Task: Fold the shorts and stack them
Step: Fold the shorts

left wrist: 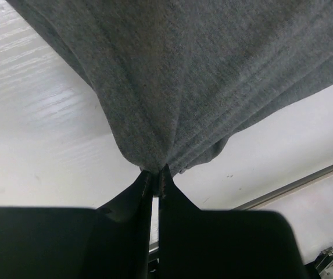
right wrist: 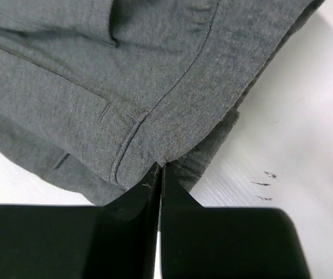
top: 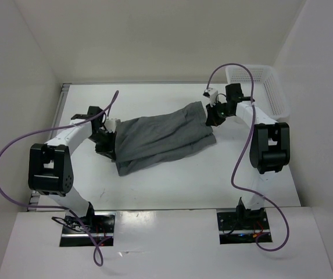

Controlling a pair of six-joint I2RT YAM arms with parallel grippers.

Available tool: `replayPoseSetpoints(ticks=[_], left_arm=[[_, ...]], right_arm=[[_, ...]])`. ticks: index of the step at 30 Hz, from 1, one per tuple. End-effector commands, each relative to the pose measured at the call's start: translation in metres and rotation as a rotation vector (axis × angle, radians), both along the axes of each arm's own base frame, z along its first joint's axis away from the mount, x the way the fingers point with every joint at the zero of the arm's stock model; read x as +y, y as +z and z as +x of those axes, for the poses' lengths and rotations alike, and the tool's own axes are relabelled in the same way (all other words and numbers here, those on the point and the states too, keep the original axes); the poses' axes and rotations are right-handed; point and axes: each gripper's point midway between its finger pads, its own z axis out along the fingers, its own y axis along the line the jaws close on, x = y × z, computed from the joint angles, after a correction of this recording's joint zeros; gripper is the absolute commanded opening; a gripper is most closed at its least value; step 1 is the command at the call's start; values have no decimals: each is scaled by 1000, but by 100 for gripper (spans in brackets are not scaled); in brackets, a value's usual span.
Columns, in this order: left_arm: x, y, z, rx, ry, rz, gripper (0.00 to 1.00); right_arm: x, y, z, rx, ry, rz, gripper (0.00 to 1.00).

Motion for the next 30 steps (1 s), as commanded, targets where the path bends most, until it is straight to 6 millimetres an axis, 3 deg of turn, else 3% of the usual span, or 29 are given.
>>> replayPoseSetpoints(ticks=[1,4,6,8,15,22,24,27,28,29,30], left_arm=[[14,29,22,-54,43,11,0],[16,49,25,-54,52,0,0],[7,61,16,-26,43,-49,0],[-5,62,8,-15,1,-50,0],[-16,12,-36,155,-71,-2,0],[-24,-20,-48,251,-119,32,0],[-26,-13,-47,258,-120,21,0],[-25,18,-23,177,-78,-34,0],[-28,32,-24,181,-79,-56,0],[-27,51,-8,134,-60,-79,0],[-30,62,-5,125,-62,-98,0]], right_arm=[[-7,60,18,-135,19,20,0],[-16,72,7,-133,34,49,0],[-21,76,0,-145,50,41,0],[-22,62,-19,-100,77,29,0],[-34,8,-62,0,136,-99,0],[-50,-21,-76,51,134,-191,0],[-52,-13,-67,19,135,-206,0],[-48,4,-54,-25,139,-187,0],[-47,10,-49,-44,142,-179,0],[-43,16,-48,-50,150,-158,0],[-41,29,-43,-72,164,-151,0]])
